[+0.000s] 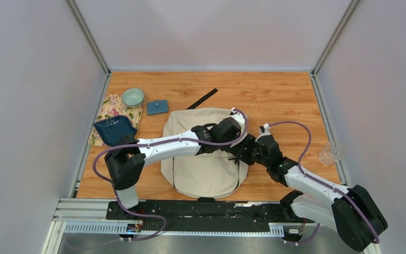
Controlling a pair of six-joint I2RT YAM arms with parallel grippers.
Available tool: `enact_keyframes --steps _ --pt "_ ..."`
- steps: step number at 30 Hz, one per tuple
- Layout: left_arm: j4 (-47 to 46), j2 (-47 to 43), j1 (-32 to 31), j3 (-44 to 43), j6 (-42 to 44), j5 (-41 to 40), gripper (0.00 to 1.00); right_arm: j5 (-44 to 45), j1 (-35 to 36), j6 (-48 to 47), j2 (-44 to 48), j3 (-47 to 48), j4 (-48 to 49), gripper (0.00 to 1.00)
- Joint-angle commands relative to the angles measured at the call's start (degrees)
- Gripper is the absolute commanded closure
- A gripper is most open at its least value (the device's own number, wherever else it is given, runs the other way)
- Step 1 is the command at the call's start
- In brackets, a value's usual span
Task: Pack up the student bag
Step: Unzip the student bag at the center of the board.
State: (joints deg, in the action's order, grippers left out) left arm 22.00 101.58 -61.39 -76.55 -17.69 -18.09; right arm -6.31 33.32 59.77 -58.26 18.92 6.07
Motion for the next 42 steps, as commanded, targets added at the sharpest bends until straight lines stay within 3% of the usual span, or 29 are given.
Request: enact_keyframes --steps 1,6,10,13,18,28,32,37,38,39,40,42 --pt "-1.8 -3.7 0.4 0.3 -0.8 0.4 1.0 -2.1 -0.8 0.0 -2.6 0.7 6.2 0.52" --pt "-2.0 -4.1 0.5 1.0 -1.2 0.9 1.0 -2.9 -1.3 0.2 -3.6 0.5 7.2 0.65" --pt "-2.2 -4.6 0.8 2.0 -1.2 0.3 1.0 -2.2 -1.4 -0.1 -1.3 -0.3 5.8 0.89" --pt "-2.1 -5.5 1.1 2.9 -0.8 -0.8 1.0 -0.6 -1.4 -1.0 1.1 -0.3 2.2 1.0" --pt "-1.8 -8.9 2.8 5.8 1.0 -3.9 1.0 2.0 -1.5 -1.8 3.3 -0.9 -1.7 1.0" --pt "-0.4 -25.6 12.0 23.4 3.5 -12.8 1.0 2.6 -1.6 -0.8 3.1 -3.0 -2.6 1.0" --pt "-0.2 -36.0 20.1 30.9 3.5 -11.9 1.0 2.6 -1.8 -0.8 3.4 -3.1 -2.9 1.0" --pt "-0.1 -42.2 24.7 36.7 3.2 -4.9 1.0 1.5 -1.7 -0.9 3.4 -2.4 -2.3 1.0" --pt "-0.1 -42.4 24.8 37.2 2.6 -3.9 0.91 0.6 -1.7 -1.1 3.5 -2.2 -2.2 0.98" --pt "0.0 -42.7 24.7 38.0 1.9 -2.8 0.62 0.2 -1.7 -1.6 3.5 -1.9 -2.7 0.92" --pt "0.1 -42.9 24.8 38.5 1.2 -2.6 0.52 0.0 -1.7 -1.8 3.7 -1.3 -3.6 0.78" --pt "0.4 -44.0 24.8 40.0 -0.3 -3.4 0.32 0.0 -1.7 -3.1 4.8 0.4 -8.1 0.65"
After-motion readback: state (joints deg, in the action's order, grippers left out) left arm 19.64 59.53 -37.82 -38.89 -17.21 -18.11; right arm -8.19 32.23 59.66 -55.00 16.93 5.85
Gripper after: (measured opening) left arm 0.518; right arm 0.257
